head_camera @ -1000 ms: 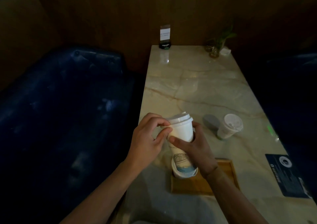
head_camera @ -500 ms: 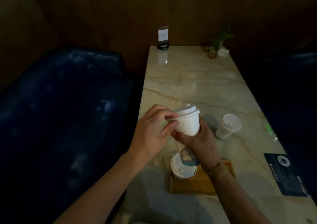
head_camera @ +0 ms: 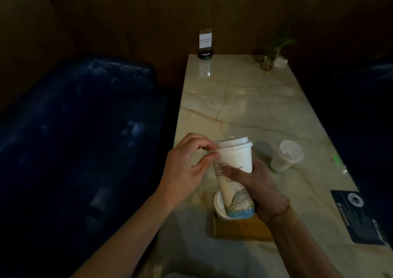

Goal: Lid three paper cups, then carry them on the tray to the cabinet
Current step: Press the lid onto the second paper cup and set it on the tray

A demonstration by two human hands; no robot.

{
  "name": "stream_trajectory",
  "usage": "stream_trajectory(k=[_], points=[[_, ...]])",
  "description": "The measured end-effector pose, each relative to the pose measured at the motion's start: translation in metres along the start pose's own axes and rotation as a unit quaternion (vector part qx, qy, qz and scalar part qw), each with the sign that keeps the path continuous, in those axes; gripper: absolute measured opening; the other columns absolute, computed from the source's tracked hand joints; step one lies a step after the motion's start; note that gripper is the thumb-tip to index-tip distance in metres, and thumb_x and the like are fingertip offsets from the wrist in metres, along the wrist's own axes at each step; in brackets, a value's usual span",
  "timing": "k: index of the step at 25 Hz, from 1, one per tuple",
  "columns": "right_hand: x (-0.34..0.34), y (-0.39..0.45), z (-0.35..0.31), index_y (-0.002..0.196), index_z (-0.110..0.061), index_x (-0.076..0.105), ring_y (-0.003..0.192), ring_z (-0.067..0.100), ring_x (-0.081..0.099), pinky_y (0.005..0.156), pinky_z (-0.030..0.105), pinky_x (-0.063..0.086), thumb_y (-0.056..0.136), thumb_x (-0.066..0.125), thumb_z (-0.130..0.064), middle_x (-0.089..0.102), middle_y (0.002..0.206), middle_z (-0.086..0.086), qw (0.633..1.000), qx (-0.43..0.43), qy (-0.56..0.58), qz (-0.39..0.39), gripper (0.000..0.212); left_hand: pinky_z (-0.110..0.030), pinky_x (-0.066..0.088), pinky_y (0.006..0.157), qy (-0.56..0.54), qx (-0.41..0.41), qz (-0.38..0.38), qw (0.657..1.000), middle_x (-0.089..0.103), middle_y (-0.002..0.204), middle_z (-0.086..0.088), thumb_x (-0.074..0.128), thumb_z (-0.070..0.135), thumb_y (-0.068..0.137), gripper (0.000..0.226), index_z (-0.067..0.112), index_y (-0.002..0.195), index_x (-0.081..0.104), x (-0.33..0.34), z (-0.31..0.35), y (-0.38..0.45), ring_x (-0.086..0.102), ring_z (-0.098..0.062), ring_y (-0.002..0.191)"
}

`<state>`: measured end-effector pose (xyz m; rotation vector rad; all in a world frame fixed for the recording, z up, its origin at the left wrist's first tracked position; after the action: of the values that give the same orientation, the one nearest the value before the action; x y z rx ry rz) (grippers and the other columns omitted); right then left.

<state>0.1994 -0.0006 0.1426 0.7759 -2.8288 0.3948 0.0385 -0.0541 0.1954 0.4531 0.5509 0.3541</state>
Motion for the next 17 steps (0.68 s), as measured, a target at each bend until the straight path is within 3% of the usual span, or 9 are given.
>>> stream_trajectory(k=[4,6,9,11,14,17], points=[[-0.005,0.01,0.01,0.128,-0.009,0.048,0.092,0.027,0.07,0.08,0.044,0.06,0.062,0.084,-0.02,0.069,0.111,0.02,0.999,0.002,-0.028,0.035,0.076,-0.009,0.045,0.085,0.032,-0.002,-0.007,0.999,0.063,0.098,0.008,0.072,0.025,0.086,0.015,0.015,0.096,0.067,0.005,-0.01,0.0,0.061,-0.002,0.094],[-0.006,0.017,0.011,0.128,-0.008,0.044,0.088,0.016,0.071,0.073,0.035,0.06,0.062,0.086,-0.019,0.068,0.11,0.014,0.996,-0.012,-0.069,0.052,0.079,-0.011,0.047,0.085,0.039,-0.003,-0.012,0.999,0.062,0.098,0.009,0.073,0.021,0.086,0.013,0.017,0.096,0.067,0.007,-0.014,0.002,0.062,-0.003,0.094],[-0.005,0.026,0.01,0.123,-0.008,0.049,0.081,0.004,0.07,0.064,0.021,0.056,0.065,0.09,-0.014,0.069,0.105,0.009,0.986,-0.052,-0.137,0.077,0.072,-0.024,0.054,0.083,0.065,0.023,-0.011,0.998,0.061,0.098,0.004,0.074,0.016,0.086,0.013,0.014,0.096,0.067,0.013,-0.013,0.005,0.062,-0.008,0.093],[-0.002,0.029,0.006,0.119,-0.012,0.055,0.084,0.007,0.07,0.067,0.024,0.057,0.063,0.091,-0.021,0.071,0.102,0.003,0.975,-0.079,-0.182,0.1,0.068,-0.034,0.056,0.081,0.081,0.037,-0.009,0.996,0.062,0.098,-0.002,0.074,0.016,0.086,0.013,0.009,0.096,0.068,0.018,-0.009,0.007,0.063,-0.014,0.092],[-0.001,0.026,0.0,0.115,-0.016,0.059,0.092,0.017,0.07,0.079,0.042,0.058,0.058,0.091,-0.031,0.073,0.102,0.003,0.967,-0.101,-0.196,0.125,0.067,-0.038,0.057,0.079,0.095,0.054,-0.007,0.994,0.062,0.099,-0.004,0.068,0.024,0.087,0.019,0.008,0.096,0.069,0.022,0.0,0.007,0.064,-0.017,0.092],[0.0,0.019,-0.006,0.112,-0.021,0.062,0.089,0.012,0.071,0.075,0.035,0.058,0.053,0.085,-0.043,0.074,0.1,0.001,0.971,-0.127,-0.171,0.112,0.067,-0.035,0.057,0.08,0.084,0.073,0.014,0.994,0.063,0.099,-0.003,0.069,0.026,0.086,0.019,0.009,0.095,0.07,0.019,0.008,0.005,0.065,-0.016,0.091]])
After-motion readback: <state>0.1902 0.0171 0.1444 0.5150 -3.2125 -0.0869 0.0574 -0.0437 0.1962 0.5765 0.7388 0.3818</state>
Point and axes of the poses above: each hand's wrist, its own y-axis towards the middle knuckle, its own x-axis out of the palm, z = x × y, the point moved 5 cm from there along y, towards the middle knuckle
